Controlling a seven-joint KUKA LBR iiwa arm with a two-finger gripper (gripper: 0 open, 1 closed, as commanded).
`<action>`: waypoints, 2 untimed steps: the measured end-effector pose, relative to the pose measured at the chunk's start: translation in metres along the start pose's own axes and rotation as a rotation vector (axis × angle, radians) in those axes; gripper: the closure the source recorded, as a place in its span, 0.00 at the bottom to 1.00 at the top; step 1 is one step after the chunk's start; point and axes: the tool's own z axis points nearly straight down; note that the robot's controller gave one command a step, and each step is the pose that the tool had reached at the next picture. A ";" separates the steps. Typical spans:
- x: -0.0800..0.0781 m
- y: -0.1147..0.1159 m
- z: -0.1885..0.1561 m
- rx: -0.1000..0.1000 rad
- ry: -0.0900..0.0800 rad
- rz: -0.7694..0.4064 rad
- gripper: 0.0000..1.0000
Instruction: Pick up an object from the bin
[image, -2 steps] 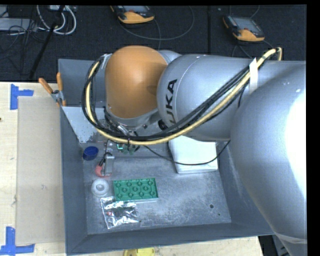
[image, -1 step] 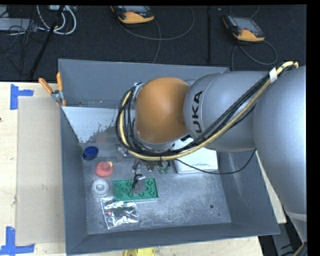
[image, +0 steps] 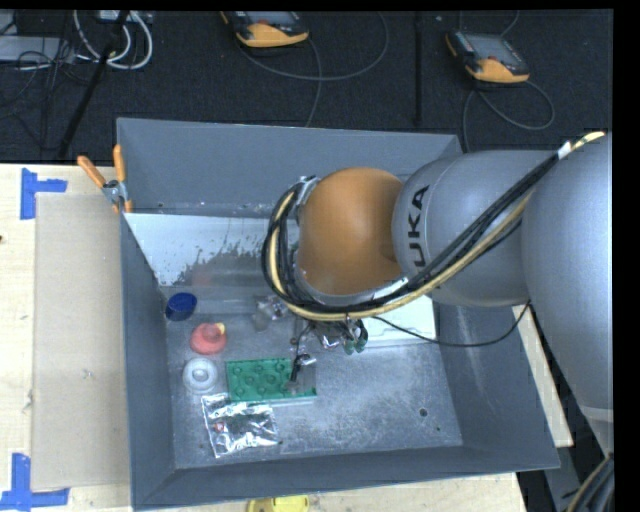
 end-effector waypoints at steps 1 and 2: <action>0.012 -0.003 0.006 -0.002 0.000 -0.012 0.00; 0.014 -0.007 0.049 -0.003 0.002 0.011 0.00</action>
Offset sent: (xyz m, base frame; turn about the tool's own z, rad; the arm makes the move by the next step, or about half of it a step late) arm -0.0096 -0.0078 -0.0045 -0.0131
